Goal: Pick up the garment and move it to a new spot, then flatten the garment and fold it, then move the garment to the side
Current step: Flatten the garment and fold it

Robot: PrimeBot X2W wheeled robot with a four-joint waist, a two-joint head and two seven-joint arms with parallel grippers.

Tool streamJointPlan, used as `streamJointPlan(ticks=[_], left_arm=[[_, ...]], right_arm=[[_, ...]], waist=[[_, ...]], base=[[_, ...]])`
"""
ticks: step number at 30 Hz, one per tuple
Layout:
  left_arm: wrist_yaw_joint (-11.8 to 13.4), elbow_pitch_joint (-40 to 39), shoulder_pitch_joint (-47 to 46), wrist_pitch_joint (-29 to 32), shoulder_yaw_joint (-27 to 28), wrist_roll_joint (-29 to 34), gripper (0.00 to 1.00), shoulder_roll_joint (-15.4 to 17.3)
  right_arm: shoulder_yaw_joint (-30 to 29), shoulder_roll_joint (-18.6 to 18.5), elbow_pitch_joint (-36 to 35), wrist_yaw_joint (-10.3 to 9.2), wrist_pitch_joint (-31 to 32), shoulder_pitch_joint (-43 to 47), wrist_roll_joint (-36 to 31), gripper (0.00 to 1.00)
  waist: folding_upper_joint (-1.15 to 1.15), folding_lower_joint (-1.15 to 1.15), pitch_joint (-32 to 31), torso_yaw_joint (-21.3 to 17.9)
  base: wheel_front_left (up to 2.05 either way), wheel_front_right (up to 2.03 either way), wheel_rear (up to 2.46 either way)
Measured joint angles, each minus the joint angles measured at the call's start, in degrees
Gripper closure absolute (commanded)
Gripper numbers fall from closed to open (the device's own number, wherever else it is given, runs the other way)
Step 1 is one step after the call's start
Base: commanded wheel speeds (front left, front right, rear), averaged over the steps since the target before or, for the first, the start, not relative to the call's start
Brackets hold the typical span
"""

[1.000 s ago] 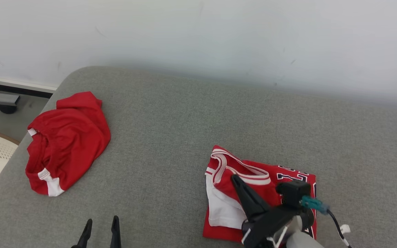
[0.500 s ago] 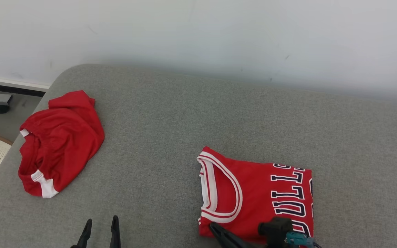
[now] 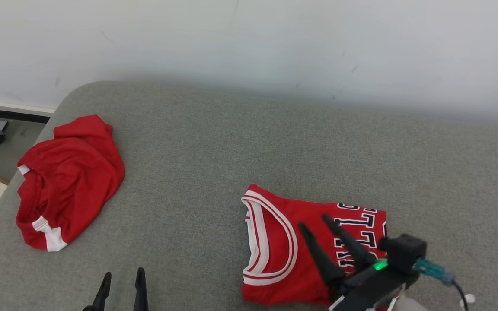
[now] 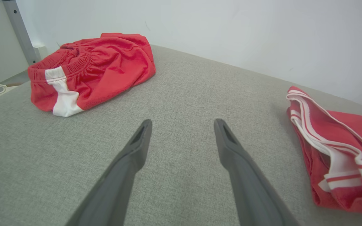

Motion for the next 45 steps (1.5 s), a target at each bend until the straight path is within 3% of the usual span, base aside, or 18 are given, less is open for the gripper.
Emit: streamJointPlan(ticks=[2, 3, 4, 5, 6, 12, 20, 34, 45], left_arm=[[0.04, -0.44, 0.01, 0.0, 0.22, 0.24, 0.0, -0.01], [0.04, -0.58, 0.01, 0.0, 0.26, 0.43, 0.0, 0.0], [0.05, -0.75, 0.02, 0.0, 0.26, 0.48, 0.0, -0.01], [0.07, -0.88, 0.05, 0.0, 0.3, 0.56, 0.0, -0.02], [0.14, -1.09, 0.07, 0.0, 0.33, 0.87, 0.0, -0.02], [0.52, -1.92, 0.09, 0.0, 0.63, 1.45, 0.0, -0.01], [0.55, -2.18, 0.07, 0.0, 0.45, 1.57, 0.0, -0.01], [0.49, -1.66, 0.05, 0.01, 0.0, 1.58, 0.0, -0.01], [0.0, -1.42, 0.05, 0.0, -0.48, 2.03, 0.0, -0.01]], right_arm=[[-6.11, 0.22, -0.82, 0.0, -0.09, 0.54, -2.22, 0.0], [-8.83, 0.36, -0.88, 0.0, -0.11, 0.82, -3.78, 0.11], [-11.45, 0.53, -0.97, 0.0, -0.13, 1.49, -5.73, 0.44], [-13.83, 0.77, -0.96, 0.0, -0.12, 2.28, -7.86, 0.91], [-15.92, 1.11, -0.87, 0.0, -0.13, 3.2, -9.92, 1.0], [-27.1, 4.9, 0.98, 0.0, -0.12, 7.64, -20.08, 1.0], [-30.99, 8.27, 9.18, 0.0, -0.12, 8.97, -26.5, 1.0], [-22.32, 11.96, 17.12, 0.0, -0.12, 8.05, -27.64, 1.0], [-14.35, 13.72, 19.65, 0.0, -0.13, 4.77, -23.65, 1.0]], waist=[[0.0, 0.0, -0.02, -0.21], [0.0, 0.0, -0.03, -0.28], [0.0, 0.0, -0.07, -0.28], [0.0, 0.0, -0.11, -0.28], [0.0, 0.0, -0.12, -0.27], [0.0, 0.0, 0.03, 0.19], [0.0, 0.0, 0.36, 0.89], [0.0, 0.0, 0.14, 2.39], [0.0, 0.0, -0.36, 4.56]], base=[[0.0, 0.0, 0.0], [0.0, 0.0, 0.0], [0.0, 0.0, 0.0], [0.0, 0.0, 0.0], [0.0, 0.0, 0.0], [0.0, 0.0, 0.0], [0.0, 0.0, 0.0], [0.0, 0.0, 0.0], [0.0, 0.0, 0.0]])
